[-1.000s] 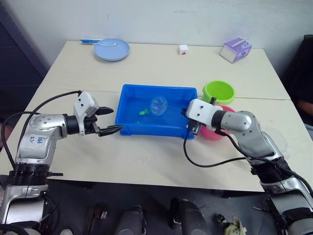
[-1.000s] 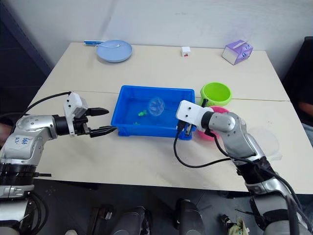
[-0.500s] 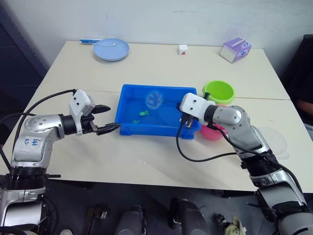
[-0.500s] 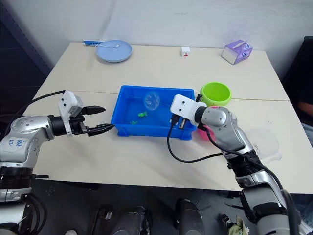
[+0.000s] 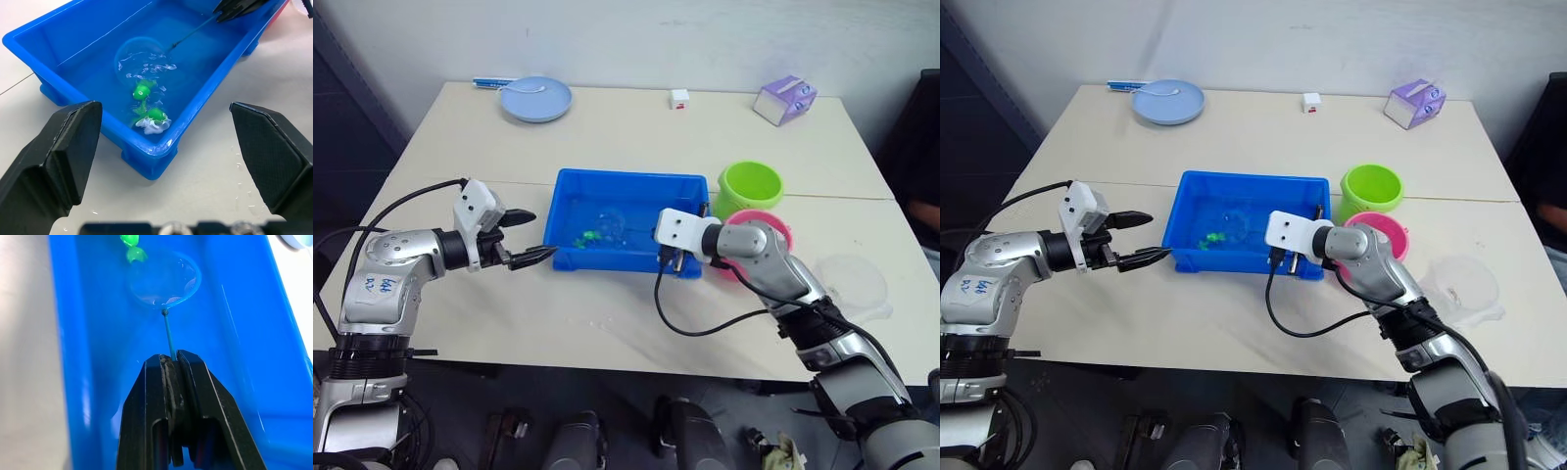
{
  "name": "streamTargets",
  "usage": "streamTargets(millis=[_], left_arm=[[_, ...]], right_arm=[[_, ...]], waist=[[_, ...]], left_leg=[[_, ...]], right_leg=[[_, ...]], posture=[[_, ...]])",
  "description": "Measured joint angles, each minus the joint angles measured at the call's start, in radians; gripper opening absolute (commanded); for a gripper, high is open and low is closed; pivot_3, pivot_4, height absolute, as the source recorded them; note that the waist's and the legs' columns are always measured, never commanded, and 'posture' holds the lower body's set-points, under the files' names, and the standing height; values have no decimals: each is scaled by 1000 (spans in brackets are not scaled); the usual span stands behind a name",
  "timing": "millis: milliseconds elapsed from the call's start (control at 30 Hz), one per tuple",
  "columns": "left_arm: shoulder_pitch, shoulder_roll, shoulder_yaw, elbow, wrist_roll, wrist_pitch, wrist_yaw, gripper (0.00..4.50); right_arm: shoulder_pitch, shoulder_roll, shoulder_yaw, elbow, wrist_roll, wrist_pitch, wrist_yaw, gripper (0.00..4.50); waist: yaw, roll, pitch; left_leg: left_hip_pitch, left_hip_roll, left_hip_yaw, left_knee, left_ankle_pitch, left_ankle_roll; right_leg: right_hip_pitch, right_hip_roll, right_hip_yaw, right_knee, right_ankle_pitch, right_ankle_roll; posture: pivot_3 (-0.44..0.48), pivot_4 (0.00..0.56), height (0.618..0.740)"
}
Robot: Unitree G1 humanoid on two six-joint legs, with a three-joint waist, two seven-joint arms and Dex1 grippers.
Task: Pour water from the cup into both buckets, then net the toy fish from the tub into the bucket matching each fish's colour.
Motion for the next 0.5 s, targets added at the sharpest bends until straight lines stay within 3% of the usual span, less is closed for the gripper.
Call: streamTargets(millis=[200,500], left_arm=[[0,-2,0,4,0,-9,6,4500],[7,3,0,39,1,-38,-8,4500]], right_arm=[[23,57,-65,-62,99,174,20,800],[22,11,-21,-67,24,51,13,800]], waist=[[1,0,0],[-5,0,0]], left_leg=[[0,0,0,0,0,0],[0,0,1,0,0,0]], right_leg=[[0,0,0,0,0,0],[-1,0,0,0,0,0]], posture=[[0,150,739],[0,150,739]])
